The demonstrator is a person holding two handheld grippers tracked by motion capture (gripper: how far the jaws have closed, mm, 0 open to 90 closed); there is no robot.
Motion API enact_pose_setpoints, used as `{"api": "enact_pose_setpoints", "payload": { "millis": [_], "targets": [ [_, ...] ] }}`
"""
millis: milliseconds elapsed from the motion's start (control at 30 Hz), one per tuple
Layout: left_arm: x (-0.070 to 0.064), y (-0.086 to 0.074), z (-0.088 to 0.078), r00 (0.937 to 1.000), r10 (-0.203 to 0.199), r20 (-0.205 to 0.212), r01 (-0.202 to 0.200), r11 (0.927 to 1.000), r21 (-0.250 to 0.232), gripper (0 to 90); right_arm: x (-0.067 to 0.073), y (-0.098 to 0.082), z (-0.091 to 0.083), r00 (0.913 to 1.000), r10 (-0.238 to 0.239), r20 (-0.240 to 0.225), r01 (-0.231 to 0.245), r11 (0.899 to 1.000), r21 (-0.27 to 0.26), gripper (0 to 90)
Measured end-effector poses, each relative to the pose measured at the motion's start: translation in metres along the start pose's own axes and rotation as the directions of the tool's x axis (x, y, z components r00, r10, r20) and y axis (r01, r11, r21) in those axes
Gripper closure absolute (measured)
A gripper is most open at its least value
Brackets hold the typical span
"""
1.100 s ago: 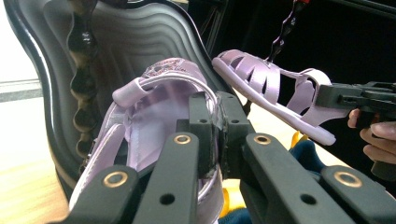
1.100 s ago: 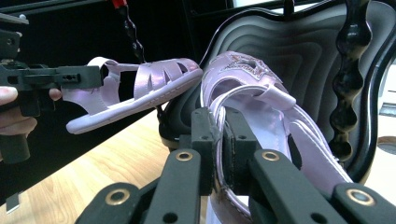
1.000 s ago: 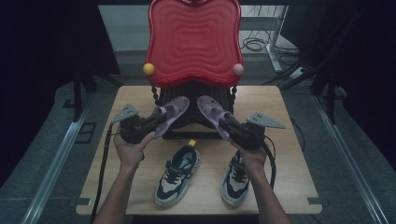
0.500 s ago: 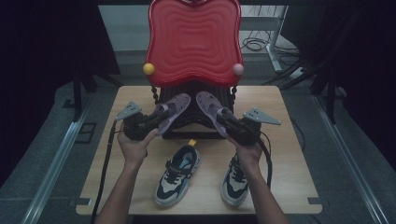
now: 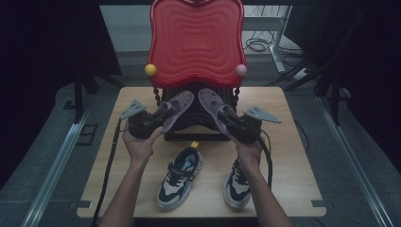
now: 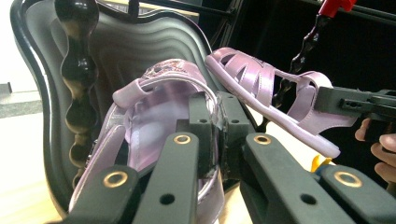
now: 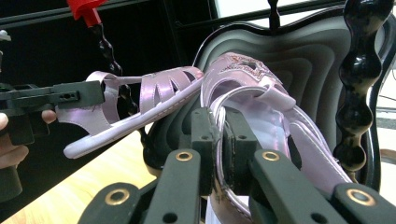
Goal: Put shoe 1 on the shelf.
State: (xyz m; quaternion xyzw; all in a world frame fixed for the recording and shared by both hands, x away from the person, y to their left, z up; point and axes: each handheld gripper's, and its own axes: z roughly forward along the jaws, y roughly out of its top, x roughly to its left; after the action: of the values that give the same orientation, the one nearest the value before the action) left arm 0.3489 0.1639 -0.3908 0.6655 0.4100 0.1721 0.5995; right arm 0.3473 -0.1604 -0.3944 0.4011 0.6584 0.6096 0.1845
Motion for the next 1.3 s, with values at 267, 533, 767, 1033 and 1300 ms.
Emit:
{"api": "enact_pose_setpoints", "payload": {
  "millis": [267,533,767,1033,1300],
  "targets": [
    [0.004,0.002,0.013,0.9997,-0.003,-0.024,0.002,0.9997,-0.022,86.4,0.002,0.007,0.012,0.9997,-0.002,0.023,0.002,1.000,-0.011,84.5],
    [0.006,0.000,0.018,0.9998,-0.007,-0.017,0.007,0.9996,-0.027,86.3,0.000,0.006,0.024,0.9981,-0.008,0.060,0.009,1.000,-0.014,84.6],
    [0.001,0.005,0.025,0.9997,0.017,-0.018,-0.017,0.9993,-0.034,86.3,-0.001,0.004,0.028,0.9975,0.003,0.071,-0.001,1.000,-0.023,84.5],
    [0.000,0.004,0.039,0.9995,0.011,-0.031,-0.013,0.9989,-0.046,86.4,-0.002,0.006,0.036,0.9953,-0.014,0.096,0.017,1.000,-0.023,84.6],
    [-0.002,0.004,0.051,0.9941,0.075,-0.079,-0.080,0.9943,-0.070,86.3,-0.002,0.005,0.049,0.9949,-0.005,0.101,0.009,0.999,-0.040,84.7]
  ]
}}
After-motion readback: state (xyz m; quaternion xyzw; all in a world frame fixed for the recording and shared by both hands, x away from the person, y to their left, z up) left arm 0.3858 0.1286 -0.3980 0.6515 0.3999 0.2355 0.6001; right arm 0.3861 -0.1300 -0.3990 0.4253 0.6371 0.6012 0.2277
